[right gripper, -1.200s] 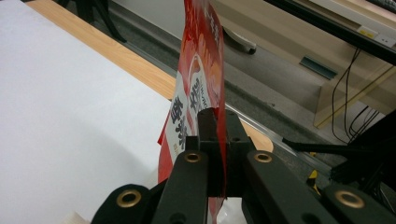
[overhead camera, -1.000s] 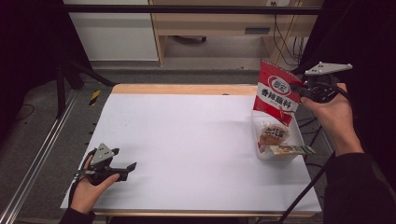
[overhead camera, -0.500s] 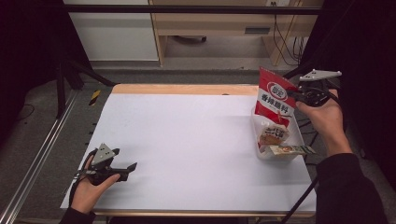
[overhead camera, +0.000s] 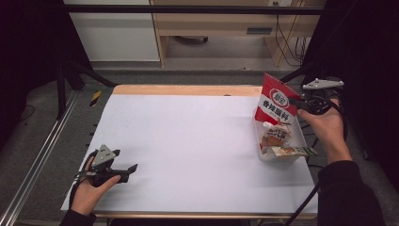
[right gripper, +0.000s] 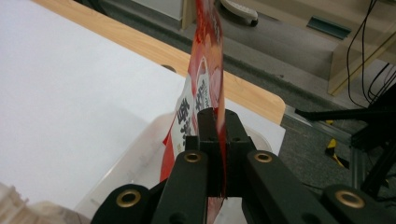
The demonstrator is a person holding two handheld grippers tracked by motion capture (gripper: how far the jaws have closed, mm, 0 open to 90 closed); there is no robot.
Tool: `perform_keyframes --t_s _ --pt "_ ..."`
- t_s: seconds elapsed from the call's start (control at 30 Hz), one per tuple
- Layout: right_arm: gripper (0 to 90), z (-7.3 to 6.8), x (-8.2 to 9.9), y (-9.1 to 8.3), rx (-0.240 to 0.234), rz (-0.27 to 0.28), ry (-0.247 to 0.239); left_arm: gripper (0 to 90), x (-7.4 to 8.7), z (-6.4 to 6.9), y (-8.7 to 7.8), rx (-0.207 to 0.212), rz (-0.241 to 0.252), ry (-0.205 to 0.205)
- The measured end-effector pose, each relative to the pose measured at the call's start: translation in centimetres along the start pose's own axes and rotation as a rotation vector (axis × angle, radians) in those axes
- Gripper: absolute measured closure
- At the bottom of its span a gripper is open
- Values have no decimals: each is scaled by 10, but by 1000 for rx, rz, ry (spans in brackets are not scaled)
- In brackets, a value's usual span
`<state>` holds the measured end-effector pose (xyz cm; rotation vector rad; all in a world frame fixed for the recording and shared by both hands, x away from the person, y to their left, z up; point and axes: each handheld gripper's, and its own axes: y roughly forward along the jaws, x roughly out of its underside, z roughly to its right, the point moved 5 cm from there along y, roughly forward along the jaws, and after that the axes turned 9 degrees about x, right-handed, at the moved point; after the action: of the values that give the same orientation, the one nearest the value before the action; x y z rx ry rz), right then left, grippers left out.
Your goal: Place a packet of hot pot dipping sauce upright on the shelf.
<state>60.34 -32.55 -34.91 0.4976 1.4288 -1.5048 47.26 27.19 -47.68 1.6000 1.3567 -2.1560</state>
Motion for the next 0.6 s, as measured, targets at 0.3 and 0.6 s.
perform_keyframes --t_s 0.3,0.6 --pt "870 8 18 -3 44 -60 -8 108 -1 3 1 2 -4 8" --pt "385 0 10 -4 130 -62 -32 109 -1 2 -1 -1 -1 12"
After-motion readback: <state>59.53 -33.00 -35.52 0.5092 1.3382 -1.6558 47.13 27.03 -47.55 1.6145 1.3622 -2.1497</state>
